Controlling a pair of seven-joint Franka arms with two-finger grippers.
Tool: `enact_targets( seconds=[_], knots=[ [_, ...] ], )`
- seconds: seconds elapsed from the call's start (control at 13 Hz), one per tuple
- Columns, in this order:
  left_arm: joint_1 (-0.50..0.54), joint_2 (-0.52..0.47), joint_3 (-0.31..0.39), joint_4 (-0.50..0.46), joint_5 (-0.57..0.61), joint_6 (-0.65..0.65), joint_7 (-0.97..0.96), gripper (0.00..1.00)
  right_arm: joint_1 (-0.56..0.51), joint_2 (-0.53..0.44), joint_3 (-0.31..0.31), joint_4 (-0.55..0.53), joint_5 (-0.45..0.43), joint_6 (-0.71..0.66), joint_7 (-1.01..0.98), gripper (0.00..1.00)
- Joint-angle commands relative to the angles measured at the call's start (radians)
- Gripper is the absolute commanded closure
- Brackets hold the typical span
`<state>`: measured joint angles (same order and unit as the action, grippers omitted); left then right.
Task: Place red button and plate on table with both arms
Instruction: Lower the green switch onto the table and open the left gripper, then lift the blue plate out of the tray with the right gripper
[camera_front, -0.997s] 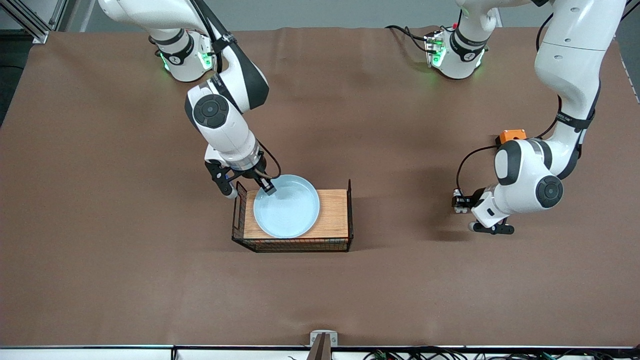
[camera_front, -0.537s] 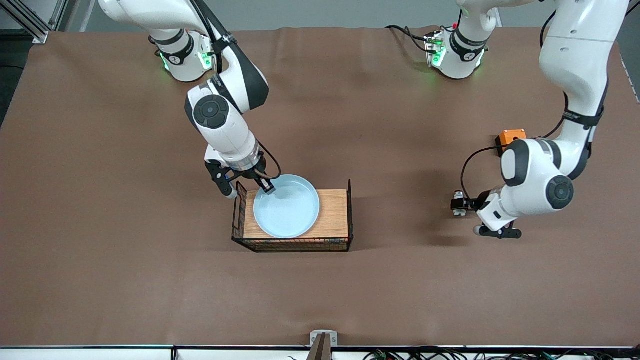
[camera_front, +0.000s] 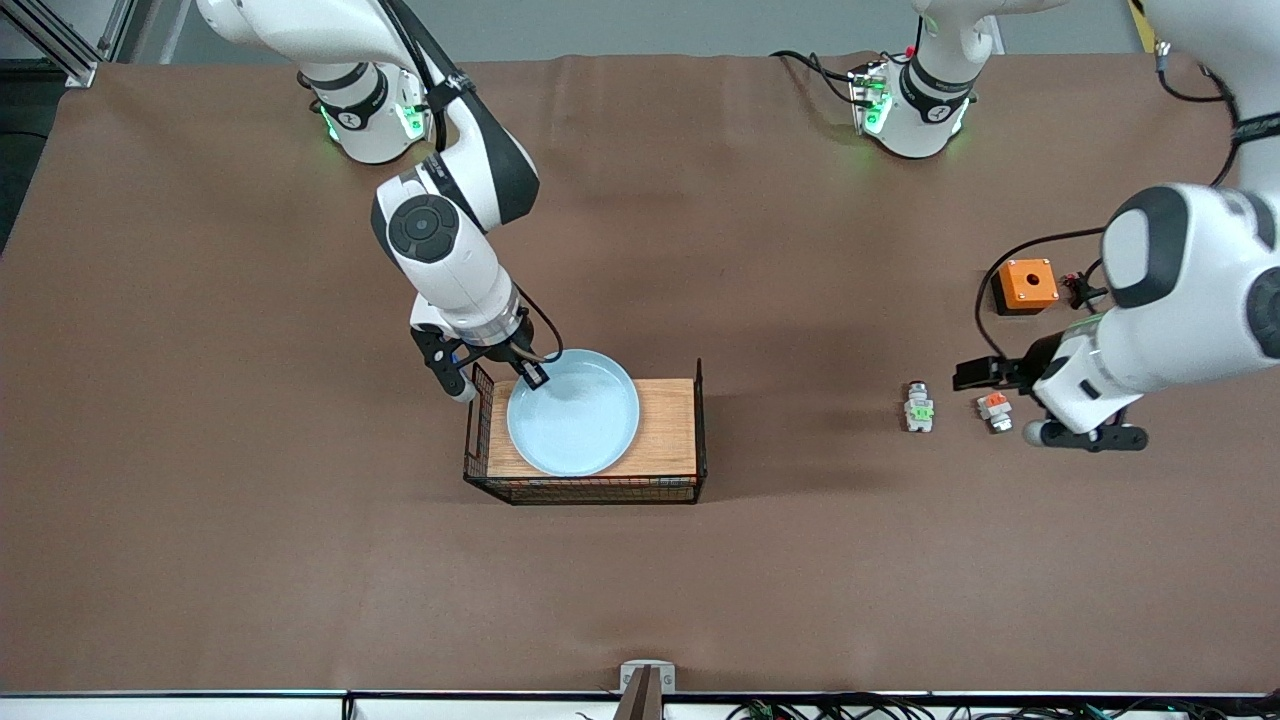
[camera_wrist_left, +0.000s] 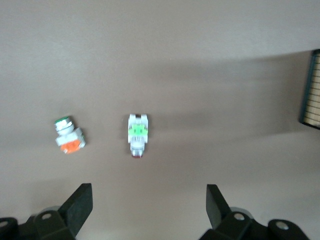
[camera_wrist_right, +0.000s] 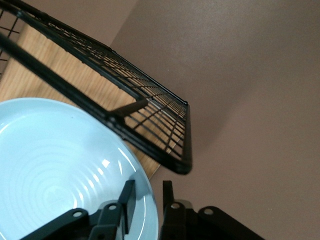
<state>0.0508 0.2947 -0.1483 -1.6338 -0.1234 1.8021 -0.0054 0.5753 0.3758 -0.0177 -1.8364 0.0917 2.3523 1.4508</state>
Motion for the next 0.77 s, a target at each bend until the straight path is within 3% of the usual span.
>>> enact_targets(
  seconds=[0.0,0.23,0.69],
  knots=[
    [0.001,0.015,0.003,0.165,0.018,-0.157,-0.018,0.00,-0.003,0.018,-0.001,0.025,-0.021,-0.013,-0.003,0.85],
    [0.001,-0.021,0.006,0.233,0.019,-0.227,-0.019,0.00,-0.003,0.018,-0.001,0.025,-0.021,-0.019,-0.007,0.95],
    [-0.002,-0.133,-0.005,0.229,0.077,-0.260,-0.027,0.00,0.001,0.034,0.001,0.086,-0.012,-0.096,-0.063,0.99]
  ],
)
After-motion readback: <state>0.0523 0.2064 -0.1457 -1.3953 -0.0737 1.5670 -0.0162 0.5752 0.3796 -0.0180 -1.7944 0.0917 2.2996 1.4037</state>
